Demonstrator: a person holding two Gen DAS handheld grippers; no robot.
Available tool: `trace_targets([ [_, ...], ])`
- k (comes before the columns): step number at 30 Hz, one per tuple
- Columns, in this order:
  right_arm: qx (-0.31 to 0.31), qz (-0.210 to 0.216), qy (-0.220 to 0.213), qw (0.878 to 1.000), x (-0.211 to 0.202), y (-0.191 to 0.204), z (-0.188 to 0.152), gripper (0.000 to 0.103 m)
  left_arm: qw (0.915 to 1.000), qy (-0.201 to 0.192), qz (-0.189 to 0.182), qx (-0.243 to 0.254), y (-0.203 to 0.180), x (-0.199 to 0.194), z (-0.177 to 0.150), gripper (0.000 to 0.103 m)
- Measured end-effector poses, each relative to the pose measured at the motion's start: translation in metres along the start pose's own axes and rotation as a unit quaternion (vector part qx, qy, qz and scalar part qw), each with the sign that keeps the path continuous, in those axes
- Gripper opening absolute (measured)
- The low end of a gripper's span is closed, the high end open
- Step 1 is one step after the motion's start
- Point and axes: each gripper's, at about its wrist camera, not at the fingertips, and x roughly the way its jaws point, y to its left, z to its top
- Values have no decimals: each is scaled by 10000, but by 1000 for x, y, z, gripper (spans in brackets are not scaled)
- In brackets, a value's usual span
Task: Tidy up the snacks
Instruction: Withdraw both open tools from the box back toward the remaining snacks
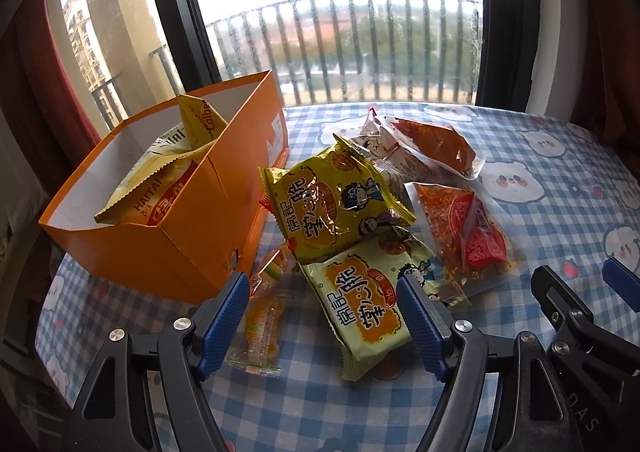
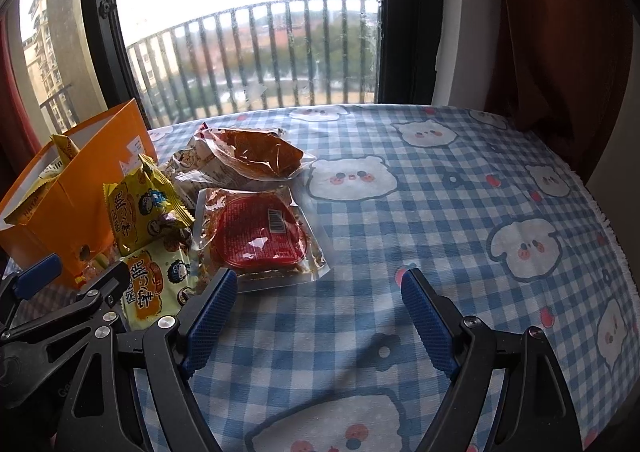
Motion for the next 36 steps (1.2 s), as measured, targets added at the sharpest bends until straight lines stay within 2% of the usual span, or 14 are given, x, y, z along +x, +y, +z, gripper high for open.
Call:
trace_targets([
  [4,-7,83,115,9999,12,-2,-1,86,9999,21,101,-22,-1,7,-2,78],
  [9,-18,183,166,9997,20,-3,-4,86,9990,-300,297,128,-6,6,-6,78],
  [12,-19,194,189,9996,23,-5,-6,86,9990,-215,343,186,-8,9,-7,80],
  [15,-43,118,240,9996,26,-6,-8,86,9995,-6,250,205,-9,15,-7,81],
  [22,28,150,254,9996,25,-13,-11,86,9997,-61,64,213,-12,14,-10,82],
  [33,-118,217,271,9993,31,-8,-8,86,9993,-201,146,274,-8,15,-10,82],
  [36,-99,331,286,9990,35,-8,-5,86,9997,-75,40,209,-5,20,-10,82],
])
